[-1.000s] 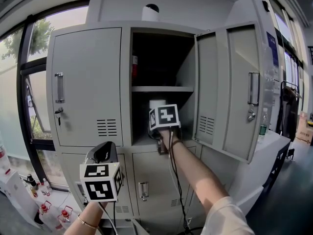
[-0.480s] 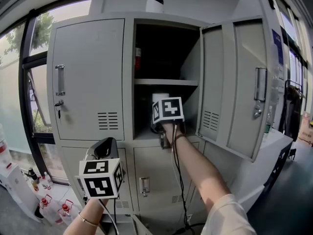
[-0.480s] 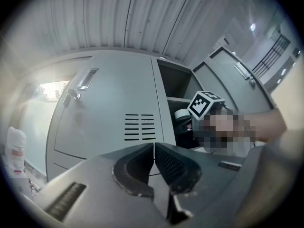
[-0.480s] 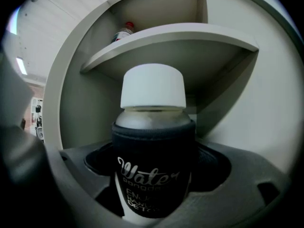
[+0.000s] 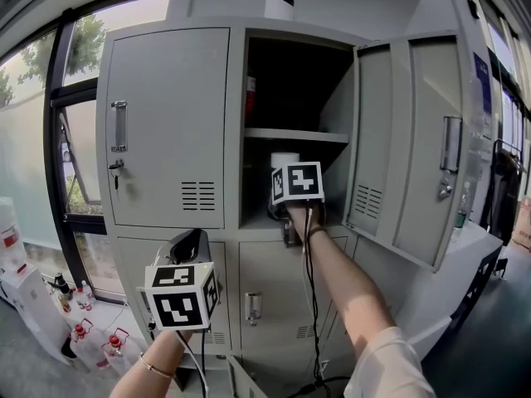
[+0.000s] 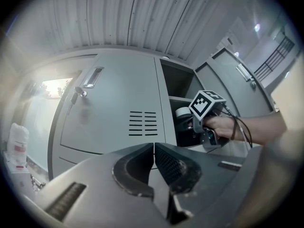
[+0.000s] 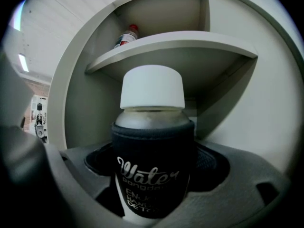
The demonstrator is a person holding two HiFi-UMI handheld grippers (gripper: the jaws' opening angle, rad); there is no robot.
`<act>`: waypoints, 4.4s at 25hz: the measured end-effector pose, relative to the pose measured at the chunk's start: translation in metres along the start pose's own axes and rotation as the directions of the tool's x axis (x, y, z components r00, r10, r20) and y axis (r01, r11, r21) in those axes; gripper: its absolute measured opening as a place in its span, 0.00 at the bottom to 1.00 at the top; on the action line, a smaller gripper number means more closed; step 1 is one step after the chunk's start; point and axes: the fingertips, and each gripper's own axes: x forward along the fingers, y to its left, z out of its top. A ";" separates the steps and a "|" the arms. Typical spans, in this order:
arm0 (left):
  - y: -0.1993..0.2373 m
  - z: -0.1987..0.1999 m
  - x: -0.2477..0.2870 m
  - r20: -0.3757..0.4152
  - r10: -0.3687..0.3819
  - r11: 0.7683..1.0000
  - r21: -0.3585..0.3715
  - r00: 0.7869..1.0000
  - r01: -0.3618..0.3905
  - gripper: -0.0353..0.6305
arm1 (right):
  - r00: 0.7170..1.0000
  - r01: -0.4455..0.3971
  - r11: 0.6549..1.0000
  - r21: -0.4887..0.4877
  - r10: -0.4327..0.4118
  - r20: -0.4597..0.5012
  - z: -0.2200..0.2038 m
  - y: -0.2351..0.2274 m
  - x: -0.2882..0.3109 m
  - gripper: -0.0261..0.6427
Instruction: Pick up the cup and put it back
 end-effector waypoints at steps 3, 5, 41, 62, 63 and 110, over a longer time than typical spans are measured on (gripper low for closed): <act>0.001 0.003 -0.004 0.005 0.003 1.000 0.000 1.000 -0.003 0.07 | 1.000 -0.024 1.000 0.010 0.024 -0.005 0.001 0.007 -0.004 0.65; 0.002 0.003 -0.006 0.004 0.006 1.000 -0.004 1.000 -0.006 0.07 | 0.999 -0.038 0.999 0.013 0.038 -0.001 0.004 0.013 -0.009 0.65; -0.023 -0.033 -0.055 -0.063 -0.067 0.996 -0.069 0.996 0.062 0.07 | 0.985 -0.113 0.993 -0.027 0.115 0.128 -0.036 0.051 -0.162 0.65; -0.036 -0.112 -0.051 -0.158 -0.045 0.995 -0.097 0.986 0.030 0.07 | 0.989 -0.110 0.994 0.010 0.108 0.100 -0.187 0.047 -0.183 0.65; -0.036 -0.116 -0.051 -0.162 -0.046 0.994 -0.103 0.986 0.030 0.07 | 0.989 -0.106 0.994 -0.001 0.106 0.103 -0.191 0.050 -0.185 0.65; 0.045 -0.260 -0.145 -0.296 0.161 0.976 -0.090 0.941 -0.196 0.07 | 0.959 -0.283 0.952 0.118 0.285 0.006 -0.344 0.159 -0.172 0.65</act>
